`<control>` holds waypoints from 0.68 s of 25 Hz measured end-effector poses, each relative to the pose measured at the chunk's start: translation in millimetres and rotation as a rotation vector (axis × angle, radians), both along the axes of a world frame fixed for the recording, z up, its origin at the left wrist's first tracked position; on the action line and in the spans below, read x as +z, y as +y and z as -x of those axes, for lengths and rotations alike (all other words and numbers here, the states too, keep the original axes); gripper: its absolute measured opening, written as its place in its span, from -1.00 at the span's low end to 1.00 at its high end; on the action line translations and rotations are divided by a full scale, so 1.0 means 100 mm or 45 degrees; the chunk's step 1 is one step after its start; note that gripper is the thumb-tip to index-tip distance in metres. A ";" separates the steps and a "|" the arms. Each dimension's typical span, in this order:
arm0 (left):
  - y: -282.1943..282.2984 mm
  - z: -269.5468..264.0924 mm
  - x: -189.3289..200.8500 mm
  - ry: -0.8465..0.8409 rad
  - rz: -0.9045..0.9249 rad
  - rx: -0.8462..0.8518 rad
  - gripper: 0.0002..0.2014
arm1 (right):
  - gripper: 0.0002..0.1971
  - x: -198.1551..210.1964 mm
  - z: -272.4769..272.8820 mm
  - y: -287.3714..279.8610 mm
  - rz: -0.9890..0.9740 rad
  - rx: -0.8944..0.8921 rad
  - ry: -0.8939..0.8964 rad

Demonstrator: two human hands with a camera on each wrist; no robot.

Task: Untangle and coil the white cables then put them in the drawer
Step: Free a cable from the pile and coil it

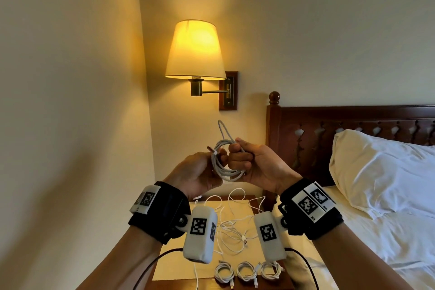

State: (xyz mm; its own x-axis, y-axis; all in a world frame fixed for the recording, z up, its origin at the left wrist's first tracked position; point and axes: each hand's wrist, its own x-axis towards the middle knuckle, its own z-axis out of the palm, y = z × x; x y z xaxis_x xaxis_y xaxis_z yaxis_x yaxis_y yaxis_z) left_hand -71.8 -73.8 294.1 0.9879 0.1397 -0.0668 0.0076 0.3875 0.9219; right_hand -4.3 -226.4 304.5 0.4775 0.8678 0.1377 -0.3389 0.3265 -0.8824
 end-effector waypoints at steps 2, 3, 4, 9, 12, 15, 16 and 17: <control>-0.03 0.05 0.07 0.023 -0.081 0.030 -0.63 | -0.62 0.02 -0.04 0.01 0.011 -0.095 -0.028; -0.05 0.08 0.11 0.013 -0.169 0.036 -0.58 | -0.61 0.03 -0.05 0.02 0.023 -0.139 -0.054; -0.06 0.09 0.14 -0.018 -0.304 0.053 -0.60 | -0.60 0.03 -0.07 0.03 0.029 -0.181 -0.078; -0.10 0.10 0.18 -0.190 -0.811 0.363 -0.86 | -0.62 0.04 -0.12 0.06 0.044 -0.330 -0.178; -0.08 0.14 0.20 -0.186 -1.049 0.483 -0.87 | -0.61 0.00 -0.14 0.09 0.075 -0.418 -0.234; -0.06 0.17 0.25 -0.182 -1.206 0.505 -0.86 | -0.61 -0.03 -0.15 0.15 0.073 -0.482 -0.294; -0.04 0.18 0.25 -0.182 -1.241 0.514 -0.88 | -0.62 -0.02 -0.16 0.14 0.064 -0.519 -0.312; 0.01 0.19 0.24 -0.172 -1.279 0.531 -0.91 | -0.63 0.00 -0.18 0.12 0.050 -0.581 -0.325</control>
